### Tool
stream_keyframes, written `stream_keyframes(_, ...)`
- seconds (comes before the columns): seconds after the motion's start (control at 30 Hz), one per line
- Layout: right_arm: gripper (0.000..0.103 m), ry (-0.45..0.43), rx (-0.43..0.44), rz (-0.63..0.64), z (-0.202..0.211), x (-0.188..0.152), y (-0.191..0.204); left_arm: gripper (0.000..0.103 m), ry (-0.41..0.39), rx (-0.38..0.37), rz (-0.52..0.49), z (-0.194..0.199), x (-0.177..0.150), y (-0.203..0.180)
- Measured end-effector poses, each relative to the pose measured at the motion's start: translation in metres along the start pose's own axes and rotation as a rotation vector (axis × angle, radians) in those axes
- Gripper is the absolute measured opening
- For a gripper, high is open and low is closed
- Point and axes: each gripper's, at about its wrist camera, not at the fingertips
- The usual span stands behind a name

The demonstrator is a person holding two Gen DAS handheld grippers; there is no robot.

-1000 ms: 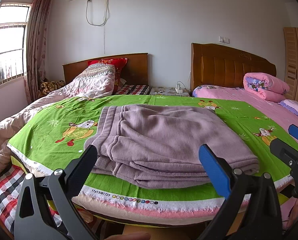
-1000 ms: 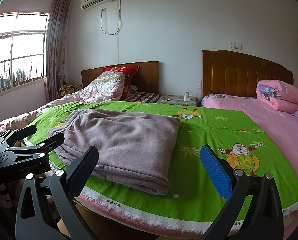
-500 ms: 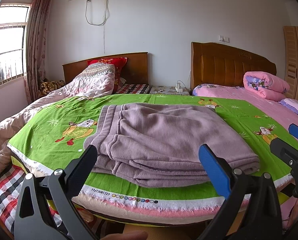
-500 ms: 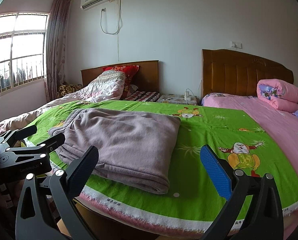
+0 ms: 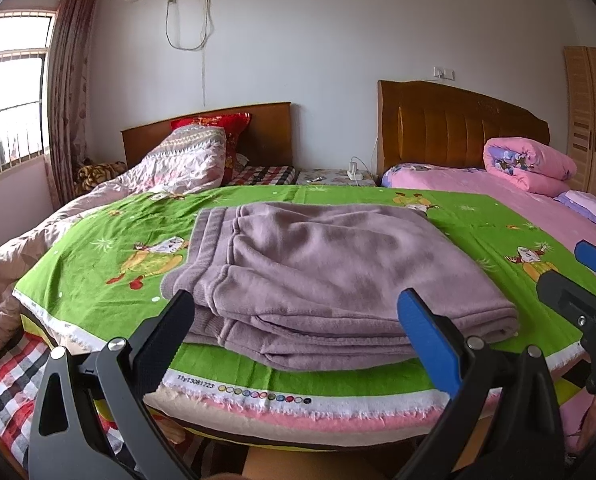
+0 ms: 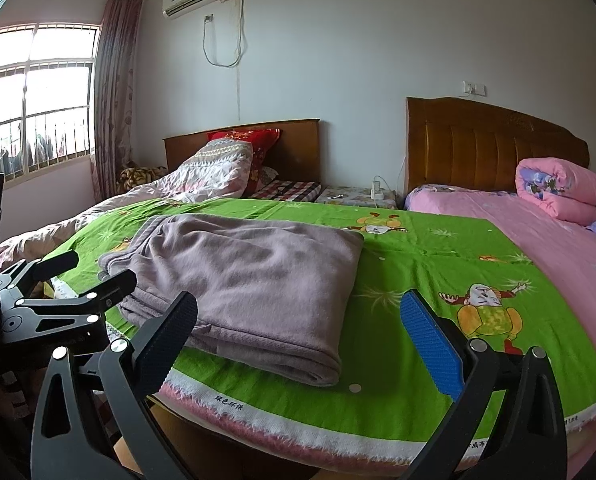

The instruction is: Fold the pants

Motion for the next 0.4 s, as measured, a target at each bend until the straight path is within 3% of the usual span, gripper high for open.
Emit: stream_keyframes(0.4, 0.099, 0.007, 0.009, 0.008, -0.0018, 0.0003, -0.0032, 0.101, 0.027, 0.025, 0.033, -0.0056, -0.0007, 0.0083)
Point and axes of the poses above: each gripper's, at about its wrist camera, not at the fingertips, and z roughly against the way its jaws point, y to its left, x to its top, and after that the axes turned 9 degrees about y, right-handed
